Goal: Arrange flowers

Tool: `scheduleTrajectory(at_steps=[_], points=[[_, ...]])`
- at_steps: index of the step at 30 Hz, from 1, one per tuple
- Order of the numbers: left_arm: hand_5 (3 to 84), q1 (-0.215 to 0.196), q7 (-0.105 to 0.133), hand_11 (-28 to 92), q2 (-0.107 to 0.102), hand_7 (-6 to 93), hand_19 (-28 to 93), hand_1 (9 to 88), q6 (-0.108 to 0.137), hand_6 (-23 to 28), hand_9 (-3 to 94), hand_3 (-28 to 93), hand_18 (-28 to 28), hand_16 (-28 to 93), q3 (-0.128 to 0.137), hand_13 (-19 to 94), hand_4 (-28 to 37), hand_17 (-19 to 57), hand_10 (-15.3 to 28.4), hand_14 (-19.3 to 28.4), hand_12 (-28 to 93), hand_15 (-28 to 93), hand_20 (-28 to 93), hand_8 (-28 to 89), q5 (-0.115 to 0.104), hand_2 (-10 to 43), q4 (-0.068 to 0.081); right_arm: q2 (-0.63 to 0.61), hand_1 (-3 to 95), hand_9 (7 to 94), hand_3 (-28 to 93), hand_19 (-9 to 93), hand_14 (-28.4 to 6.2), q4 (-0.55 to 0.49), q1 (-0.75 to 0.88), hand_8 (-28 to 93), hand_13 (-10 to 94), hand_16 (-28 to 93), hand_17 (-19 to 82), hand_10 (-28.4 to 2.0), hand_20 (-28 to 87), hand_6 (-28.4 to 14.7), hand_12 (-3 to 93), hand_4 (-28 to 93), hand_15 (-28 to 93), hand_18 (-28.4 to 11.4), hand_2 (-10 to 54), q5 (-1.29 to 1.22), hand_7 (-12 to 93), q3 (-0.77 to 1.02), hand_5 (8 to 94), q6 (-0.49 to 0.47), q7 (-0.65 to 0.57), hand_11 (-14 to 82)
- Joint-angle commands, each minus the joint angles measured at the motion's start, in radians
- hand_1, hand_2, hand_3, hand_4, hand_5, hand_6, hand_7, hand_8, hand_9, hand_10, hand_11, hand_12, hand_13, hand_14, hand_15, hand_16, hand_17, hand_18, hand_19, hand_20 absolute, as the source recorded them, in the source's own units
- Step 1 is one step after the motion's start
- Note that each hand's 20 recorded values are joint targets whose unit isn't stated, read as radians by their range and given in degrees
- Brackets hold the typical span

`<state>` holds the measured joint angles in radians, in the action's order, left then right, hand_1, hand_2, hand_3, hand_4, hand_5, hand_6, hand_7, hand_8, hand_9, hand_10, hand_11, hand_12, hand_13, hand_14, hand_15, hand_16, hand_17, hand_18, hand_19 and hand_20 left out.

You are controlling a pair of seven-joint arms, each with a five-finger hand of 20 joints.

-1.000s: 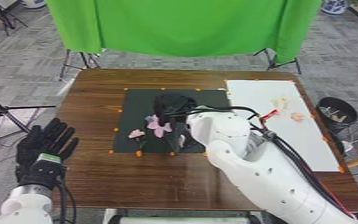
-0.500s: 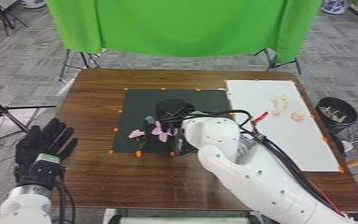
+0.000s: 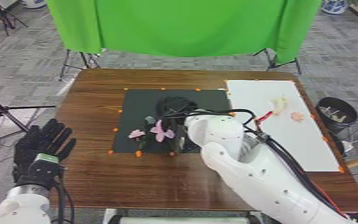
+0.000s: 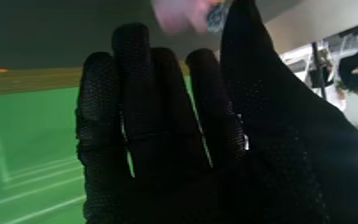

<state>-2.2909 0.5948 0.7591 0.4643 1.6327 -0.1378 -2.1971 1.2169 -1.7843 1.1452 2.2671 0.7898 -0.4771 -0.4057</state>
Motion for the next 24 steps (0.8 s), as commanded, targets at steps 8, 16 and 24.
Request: scheduleTrajectory(at_steps=[8, 16, 24], points=[[44.2, -0.005, -0.011, 29, 0.011, 23.8, 44, 32.8, -0.038, 9.7, 38.8, 72, 15.3, -11, 0.005, 26, -28.3, -6.8, 15.5, 16.1, 10, 49, 8, -13, 0.027, 14.7, -0.006, -0.281, 39.0, 39.2, 80, 69, -16.1, -0.185, 0.184, -10, 41, 12, 23, -17.9, 21, -8.0, 12.3, -28, 33, -20.8, -9.5, -0.095, 11, 0.42, 34.9, 0.076, -0.154, 11.2], [44.7, -0.032, 0.037, 29, 0.013, 23.7, 44, 32.4, -0.037, 9.6, 39.0, 72, 15.4, -11, 0.031, 27, -28.3, -6.9, 15.5, 16.5, 10, 48, 8, -13, -0.016, 15.3, -0.014, -0.344, 42.5, 38.5, 78, 66, -17.2, -0.121, 0.244, -10, 38, 13, 21, -16.6, 20, -7.3, 12.2, -28, 30, -21.3, -9.5, -0.148, 10, 0.566, 36.0, -0.016, -0.275, 10.2], [45.4, -0.024, 0.048, 29, 0.009, 23.6, 44, 32.3, -0.029, 9.7, 39.8, 72, 15.6, -11, 0.035, 28, -28.3, -6.8, 15.5, 16.5, 10, 49, 8, -13, -0.022, 15.7, -0.016, -0.323, 54.6, 48.8, 77, 67, -13.0, -0.034, 0.233, -13, 46, 15, 22, -9.9, 23, -0.9, 12.1, -28, 27, -20.2, -9.5, -0.033, 15, 0.533, 46.7, -0.07, -0.244, 10.5]])
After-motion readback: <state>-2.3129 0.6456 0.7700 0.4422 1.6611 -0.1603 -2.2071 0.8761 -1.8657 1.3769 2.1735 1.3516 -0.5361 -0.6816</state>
